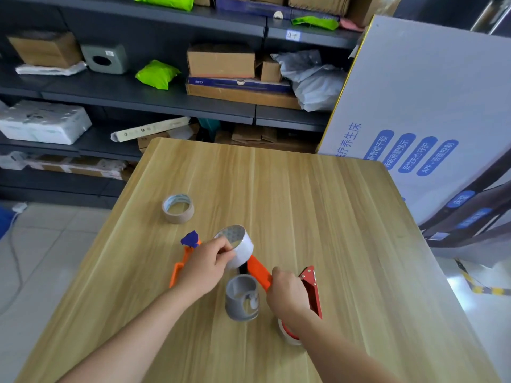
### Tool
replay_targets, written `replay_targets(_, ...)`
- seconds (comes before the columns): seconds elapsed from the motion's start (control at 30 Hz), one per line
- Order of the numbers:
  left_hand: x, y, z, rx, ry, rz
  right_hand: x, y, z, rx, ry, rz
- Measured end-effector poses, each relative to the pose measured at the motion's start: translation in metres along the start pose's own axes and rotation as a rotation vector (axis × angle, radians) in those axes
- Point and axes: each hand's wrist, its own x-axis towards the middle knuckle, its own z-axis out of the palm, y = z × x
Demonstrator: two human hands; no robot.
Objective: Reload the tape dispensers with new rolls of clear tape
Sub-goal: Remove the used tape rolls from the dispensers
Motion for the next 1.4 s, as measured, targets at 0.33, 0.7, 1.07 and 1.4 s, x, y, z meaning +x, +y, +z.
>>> replay_targets(0.33, 0.033, -0.009, 0.016, 0.453, -0.048, 0.038, -0.001, -0.009, 0.011, -0.062, -0.08, -0.029)
replay_targets(0.7, 0.107, -0.03, 0.041, 0.672, -0.213, 0.003, 0.013, -0.012, 0.022, -0.095, -0.229, -0.017)
replay_targets(1.07, 0.153, -0.043, 0.069, 0.762, -0.369, -0.174, 0.026, -0.007, 0.025, 0.07, -0.249, 0.024)
replay_targets(1.4, 0.118, -0.012, 0.06, 0.744, -0.429, -0.07, 0.024, 0.01, 0.021, 0.062, -0.204, -0.052)
